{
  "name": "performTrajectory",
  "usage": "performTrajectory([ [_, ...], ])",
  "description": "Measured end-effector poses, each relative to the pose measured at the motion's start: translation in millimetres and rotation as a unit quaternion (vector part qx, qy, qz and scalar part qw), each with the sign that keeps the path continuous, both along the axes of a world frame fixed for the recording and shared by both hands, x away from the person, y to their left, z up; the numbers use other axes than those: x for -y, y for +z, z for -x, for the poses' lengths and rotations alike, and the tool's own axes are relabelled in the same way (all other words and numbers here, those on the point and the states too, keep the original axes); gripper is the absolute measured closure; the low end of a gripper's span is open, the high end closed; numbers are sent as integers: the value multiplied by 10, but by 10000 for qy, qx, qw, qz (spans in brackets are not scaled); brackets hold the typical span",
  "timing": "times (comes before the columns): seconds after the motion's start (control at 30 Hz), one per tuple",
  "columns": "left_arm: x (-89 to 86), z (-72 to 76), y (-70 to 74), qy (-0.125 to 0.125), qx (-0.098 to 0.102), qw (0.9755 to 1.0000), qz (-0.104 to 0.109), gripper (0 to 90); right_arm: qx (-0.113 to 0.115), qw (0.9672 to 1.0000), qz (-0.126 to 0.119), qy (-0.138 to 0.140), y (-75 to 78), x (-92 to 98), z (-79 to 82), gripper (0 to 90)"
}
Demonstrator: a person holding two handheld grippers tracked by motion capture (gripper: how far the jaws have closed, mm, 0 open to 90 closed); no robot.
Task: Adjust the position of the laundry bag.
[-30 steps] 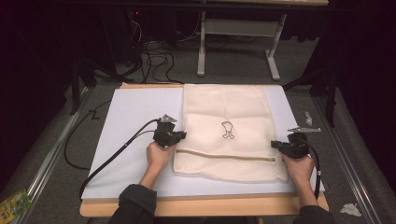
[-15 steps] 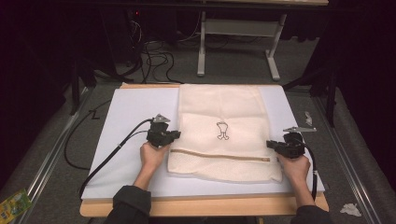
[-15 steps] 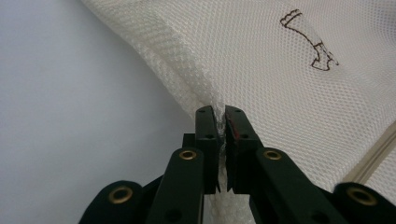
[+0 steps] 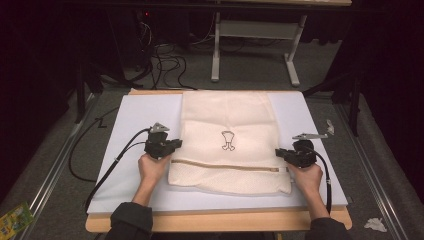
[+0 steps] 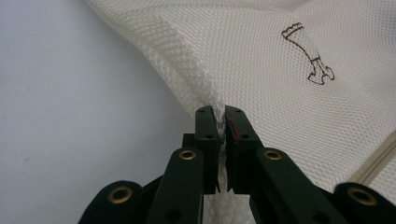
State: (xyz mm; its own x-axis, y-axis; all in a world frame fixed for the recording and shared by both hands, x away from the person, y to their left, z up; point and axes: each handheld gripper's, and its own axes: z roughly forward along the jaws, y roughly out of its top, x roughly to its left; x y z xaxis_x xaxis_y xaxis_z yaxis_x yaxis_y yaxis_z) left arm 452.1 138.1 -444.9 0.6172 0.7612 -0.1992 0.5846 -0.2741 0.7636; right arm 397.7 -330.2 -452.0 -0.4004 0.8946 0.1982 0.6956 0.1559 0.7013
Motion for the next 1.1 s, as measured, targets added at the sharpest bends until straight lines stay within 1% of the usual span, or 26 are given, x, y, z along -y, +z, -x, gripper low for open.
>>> performTrajectory([
  [0.07,-24,10,1,2,4,10000,4,851,12,10000,-14,14,3,-22,-2,874],
  [0.13,-96,29,-11,54,6,10000,-33,850,18,10000,-38,57,-6,-79,-16,874],
  [0.17,-96,29,-11,54,6,10000,-33,849,18,10000,-52,75,-13,-97,-21,874],
  [0.2,-141,40,-26,117,5,9999,-36,849,11,9999,-85,85,-22,-116,-25,874],
  [0.23,-141,40,-26,117,5,9999,-36,848,11,9999,-85,85,-22,-116,-25,874],
  [0.27,-184,49,-31,158,-12,9999,-35,847,-8,9999,-81,134,-34,-159,-32,873],
  [0.33,-199,55,-30,192,9,9998,-55,846,31,9998,-118,163,-25,-198,-33,873],
  [0.37,-233,70,-27,233,45,9997,-79,845,59,9997,-139,183,-22,-216,-32,873],
  [0.53,-297,105,-34,315,88,9994,-124,843,59,9996,-157,242,-37,-297,-44,872],
  [0.63,-353,140,-68,381,78,9991,-137,840,37,9994,-163,287,-49,-349,-53,872],
  [0.67,-353,140,-68,381,78,9991,-137,839,63,9994,-164,305,-44,-361,-51,871],
  [0.73,-371,162,-79,396,117,9989,-202,839,76,9994,-149,314,-38,-369,-47,871],
  [0.77,-382,174,-89,423,132,9988,-191,839,74,9994,-179,300,-36,-382,-41,871],
  [0.9,-428,197,-143,494,130,9983,-271,839,92,9993,-155,325,-65,-443,-62,870],
  [0.93,-435,200,-160,511,113,9983,-263,839,114,9992,-145,341,-75,-457,-65,869],
  [0.97,-437,200,-174,540,104,9982,-253,833,96,9994,-178,298,-89,-473,-64,865],
  [1.03,-437,200,-177,536,110,9981,-268,822,118,9993,-198,289,-95,-463,-60,853],
  [1.1,-428,210,-192,531,226,9977,-350,821,107,9994,-200,277,-97,-458,-55,848],
])
